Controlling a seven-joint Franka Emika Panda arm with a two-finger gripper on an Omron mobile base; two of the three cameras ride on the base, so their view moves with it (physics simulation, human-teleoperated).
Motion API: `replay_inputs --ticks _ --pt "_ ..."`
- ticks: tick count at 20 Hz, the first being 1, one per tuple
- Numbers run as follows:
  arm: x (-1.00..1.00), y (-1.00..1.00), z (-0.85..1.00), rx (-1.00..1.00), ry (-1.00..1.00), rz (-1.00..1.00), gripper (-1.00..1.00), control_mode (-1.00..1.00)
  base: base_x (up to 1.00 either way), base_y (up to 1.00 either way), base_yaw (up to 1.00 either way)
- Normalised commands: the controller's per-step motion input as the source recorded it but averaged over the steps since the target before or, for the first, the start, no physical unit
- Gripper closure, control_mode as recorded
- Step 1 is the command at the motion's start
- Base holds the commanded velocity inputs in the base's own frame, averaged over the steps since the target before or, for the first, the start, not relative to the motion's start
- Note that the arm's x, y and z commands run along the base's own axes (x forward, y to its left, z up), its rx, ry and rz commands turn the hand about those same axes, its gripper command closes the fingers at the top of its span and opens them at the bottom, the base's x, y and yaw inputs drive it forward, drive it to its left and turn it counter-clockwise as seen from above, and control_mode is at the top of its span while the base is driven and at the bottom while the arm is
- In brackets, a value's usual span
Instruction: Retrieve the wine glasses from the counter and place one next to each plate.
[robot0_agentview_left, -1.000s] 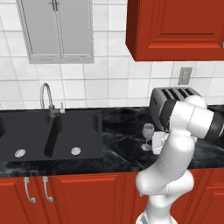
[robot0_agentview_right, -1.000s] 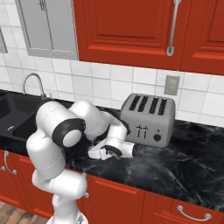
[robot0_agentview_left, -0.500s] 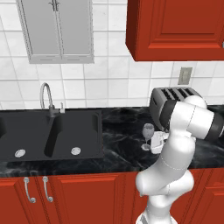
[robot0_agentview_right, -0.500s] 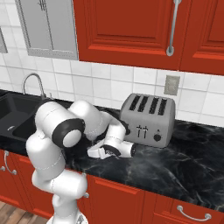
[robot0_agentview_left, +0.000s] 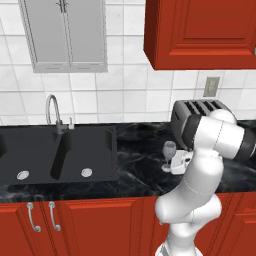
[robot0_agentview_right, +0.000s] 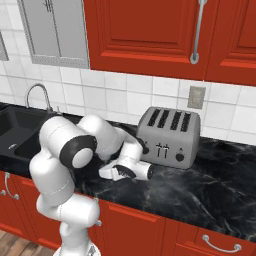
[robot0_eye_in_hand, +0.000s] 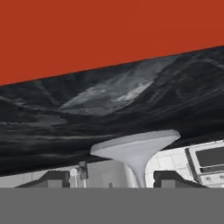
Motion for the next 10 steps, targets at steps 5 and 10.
replay_inputs --ticks 5,10 --pt "-0.29 0.0 0.13 0.0 -0.17 0.0 1.0 -1.0 0.0 0.0 0.0" --pt "-0.18 0.0 0.25 0.0 -0.25 0.0 1.0 -1.0 0.0 0.0 0.0"
